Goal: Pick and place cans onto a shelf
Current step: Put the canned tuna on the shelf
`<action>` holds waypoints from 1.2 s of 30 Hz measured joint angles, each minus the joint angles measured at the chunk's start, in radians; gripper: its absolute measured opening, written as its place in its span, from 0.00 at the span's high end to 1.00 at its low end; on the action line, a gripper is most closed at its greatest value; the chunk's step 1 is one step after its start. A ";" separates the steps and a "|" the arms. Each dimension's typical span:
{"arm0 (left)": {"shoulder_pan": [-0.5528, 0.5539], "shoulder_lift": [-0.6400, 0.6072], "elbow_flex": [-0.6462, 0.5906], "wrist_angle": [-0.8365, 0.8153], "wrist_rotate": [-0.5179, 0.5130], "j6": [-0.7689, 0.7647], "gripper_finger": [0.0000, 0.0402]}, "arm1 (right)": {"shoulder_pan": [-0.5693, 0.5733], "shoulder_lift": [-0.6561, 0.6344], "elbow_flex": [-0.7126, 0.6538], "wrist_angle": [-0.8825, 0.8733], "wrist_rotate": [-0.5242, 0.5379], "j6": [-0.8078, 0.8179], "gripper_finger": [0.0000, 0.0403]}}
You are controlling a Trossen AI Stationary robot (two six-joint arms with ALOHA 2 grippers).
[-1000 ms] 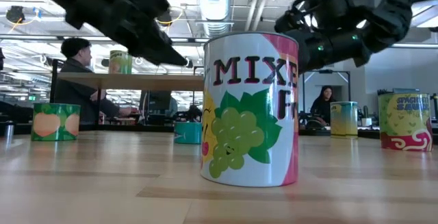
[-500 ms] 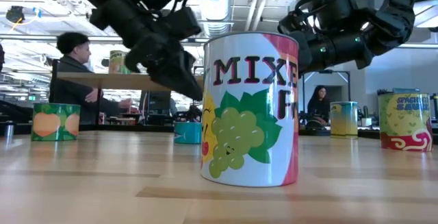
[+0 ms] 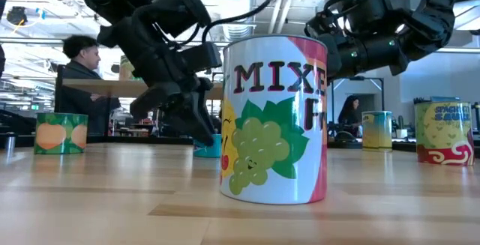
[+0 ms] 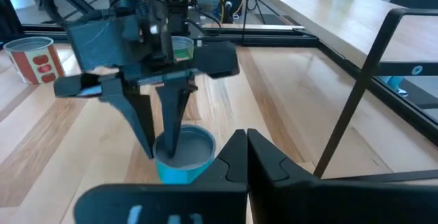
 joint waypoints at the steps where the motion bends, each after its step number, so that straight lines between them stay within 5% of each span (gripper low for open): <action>1: 0.000 -0.004 0.000 -0.009 0.003 0.000 0.82 | 0.000 0.000 0.000 0.000 0.000 -0.001 0.97; 5: 0.000 -0.023 0.005 -0.035 0.002 0.001 0.96 | 0.000 0.000 0.000 0.001 0.000 -0.005 0.98; 9: 0.012 -0.111 0.051 -0.115 0.019 -0.026 0.99 | 0.000 0.000 0.000 -0.004 0.001 -0.007 0.97; 16: 0.091 -0.349 0.263 -0.479 0.003 -0.211 1.00 | 0.000 0.000 0.000 -0.009 0.001 -0.008 0.97; 20: 0.145 -0.423 0.428 -0.728 -0.149 -0.273 1.00 | -0.003 0.000 0.000 -0.009 0.001 -0.008 0.97; 24: 0.282 -0.426 0.552 -0.894 -0.234 -0.286 1.00 | -0.008 0.000 0.000 -0.006 0.000 -0.007 0.97; 32: 0.654 -0.400 0.565 -0.923 -0.134 -0.238 1.00 | -0.008 0.000 0.000 -0.006 0.000 -0.007 0.98; 36: 0.738 -0.343 0.564 -0.912 -0.093 -0.222 1.00 | -0.008 0.000 0.000 0.000 0.000 -0.007 0.98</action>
